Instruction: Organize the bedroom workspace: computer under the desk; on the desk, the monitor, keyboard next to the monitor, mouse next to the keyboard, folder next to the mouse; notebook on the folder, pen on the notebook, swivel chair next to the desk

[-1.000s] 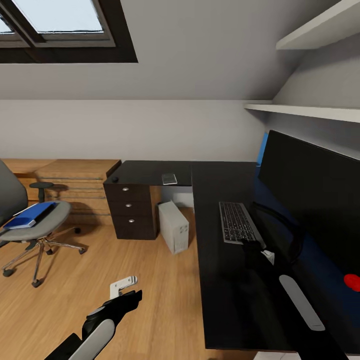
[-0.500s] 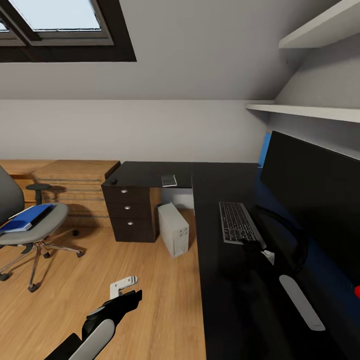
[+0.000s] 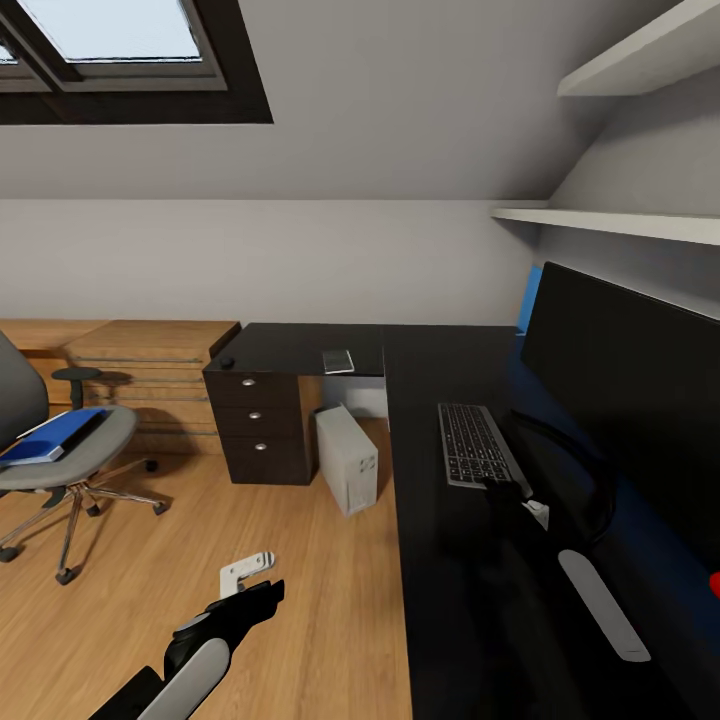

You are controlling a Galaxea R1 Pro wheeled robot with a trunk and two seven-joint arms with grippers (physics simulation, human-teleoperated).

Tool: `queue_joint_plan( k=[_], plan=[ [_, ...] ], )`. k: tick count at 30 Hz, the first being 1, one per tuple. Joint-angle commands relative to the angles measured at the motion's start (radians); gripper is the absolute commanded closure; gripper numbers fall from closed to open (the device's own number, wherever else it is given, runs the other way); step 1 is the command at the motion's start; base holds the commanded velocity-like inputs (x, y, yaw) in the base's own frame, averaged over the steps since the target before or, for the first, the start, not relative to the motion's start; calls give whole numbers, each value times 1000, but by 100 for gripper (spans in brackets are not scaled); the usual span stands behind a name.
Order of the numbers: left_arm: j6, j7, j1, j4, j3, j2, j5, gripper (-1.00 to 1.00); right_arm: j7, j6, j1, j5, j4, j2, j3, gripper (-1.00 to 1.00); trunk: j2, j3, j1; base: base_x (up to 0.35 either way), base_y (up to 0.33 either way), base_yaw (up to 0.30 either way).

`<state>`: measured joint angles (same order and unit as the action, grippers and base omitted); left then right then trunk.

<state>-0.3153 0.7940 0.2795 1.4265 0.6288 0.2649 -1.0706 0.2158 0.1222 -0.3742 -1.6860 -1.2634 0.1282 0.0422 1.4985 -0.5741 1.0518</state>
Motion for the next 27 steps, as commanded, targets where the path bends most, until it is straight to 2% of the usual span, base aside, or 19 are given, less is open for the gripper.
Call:
queue_joint_plan(
  k=[1, 8, 16, 22, 27],
  plan=[
    [-1, 7, 1, 2, 2, 1, -4, -100, 5, 1, 0, -3, 5, 1, 1, 100, 0, -1, 0, 0, 0, 0],
    [1, 9, 1, 10, 2, 2, -3, -100, 4, 1, 0, 1, 2, 1, 1, 100, 0, -1, 0, 0, 0, 0],
    [-3, 8, 1, 65, 7, -1, 0, -100, -44, 0, 0, 16, -5, 1, 2, 100, 0, -1, 0, 0, 0, 0],
    [-3, 8, 1, 73, 7, -2, 1, -100, -65, 0, 0, 26, -5, 1, 2, 100, 0, -1, 0, 0, 0, 0],
    [-2, 10, 1, 73, 6, -3, 1, -100, -71, 0, 0, 36, -5, 1, 2, 100, 35, -17, 19, 0, 0, 0]
  ],
)
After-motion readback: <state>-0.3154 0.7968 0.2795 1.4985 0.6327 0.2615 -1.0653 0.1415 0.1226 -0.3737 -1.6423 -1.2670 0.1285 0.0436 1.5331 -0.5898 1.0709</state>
